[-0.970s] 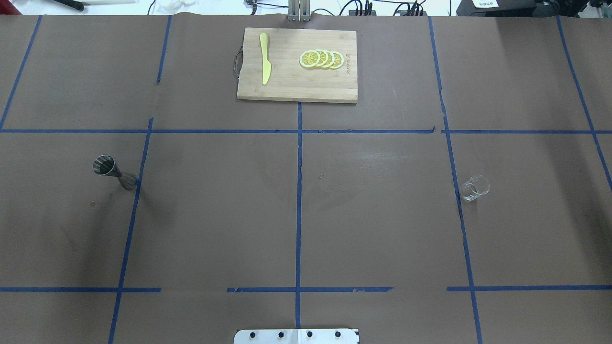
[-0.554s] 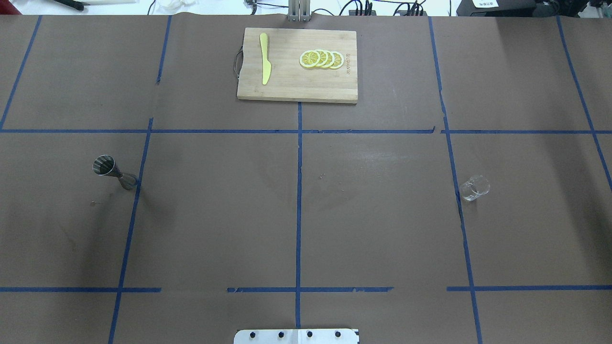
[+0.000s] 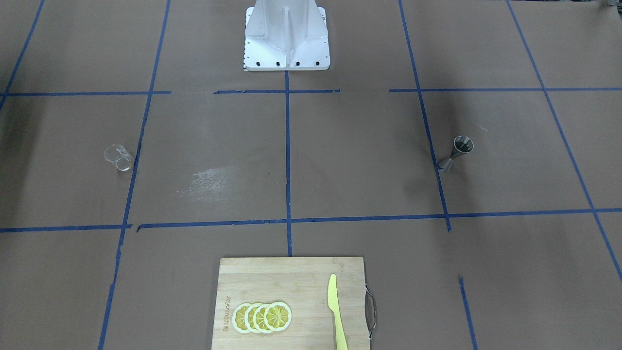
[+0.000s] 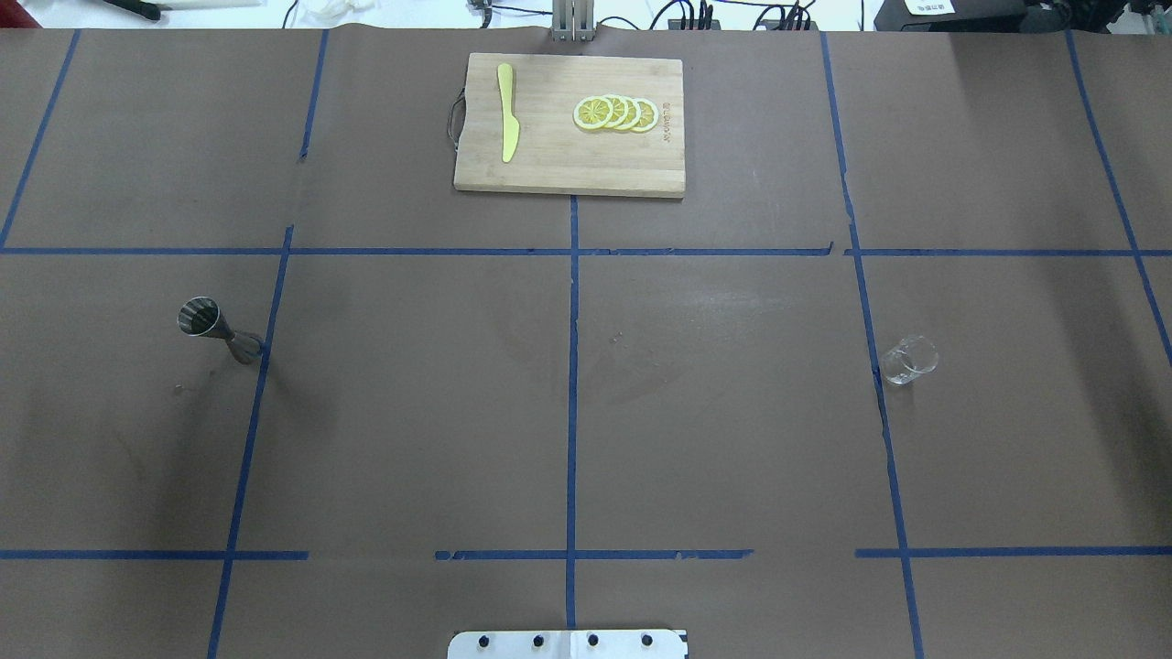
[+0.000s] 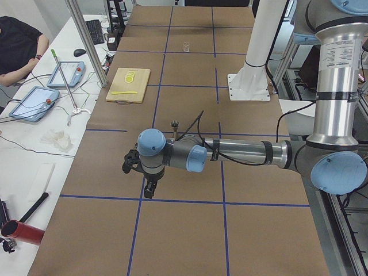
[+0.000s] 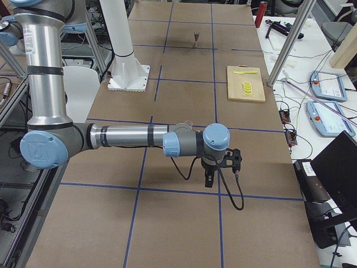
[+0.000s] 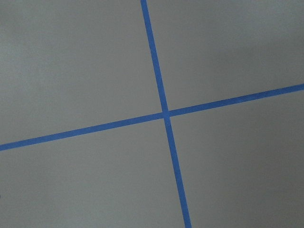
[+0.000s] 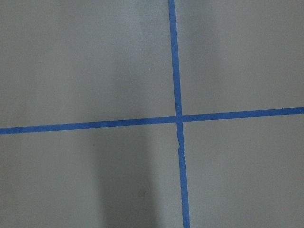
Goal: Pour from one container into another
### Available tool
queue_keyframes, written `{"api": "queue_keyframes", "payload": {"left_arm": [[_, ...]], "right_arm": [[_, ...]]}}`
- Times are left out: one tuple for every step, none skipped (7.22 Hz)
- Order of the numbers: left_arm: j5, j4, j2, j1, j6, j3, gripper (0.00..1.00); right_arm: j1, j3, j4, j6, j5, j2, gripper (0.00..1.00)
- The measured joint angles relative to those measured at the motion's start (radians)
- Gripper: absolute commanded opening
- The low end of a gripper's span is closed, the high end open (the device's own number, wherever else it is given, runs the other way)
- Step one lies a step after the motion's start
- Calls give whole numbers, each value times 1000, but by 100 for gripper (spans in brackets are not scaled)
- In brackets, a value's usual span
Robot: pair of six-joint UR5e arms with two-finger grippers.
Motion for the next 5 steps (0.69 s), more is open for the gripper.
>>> {"api": "queue_keyframes", "payload": {"left_arm": [[-11, 0, -1, 0, 0, -2, 100], [-13, 1, -2, 0, 0, -4, 100], [-11, 2, -4, 0, 0, -5, 100], [-10, 2, -6, 0, 0, -6, 100], [-9, 2, -7, 0, 0, -6, 100]], "right_arm": [[0, 0, 0, 0, 0, 0, 100], [0, 1, 0, 0, 0, 0, 100], [0, 1, 0, 0, 0, 0, 100], [0, 0, 0, -1, -1, -1, 100], [0, -2, 0, -1, -1, -1, 100]]}}
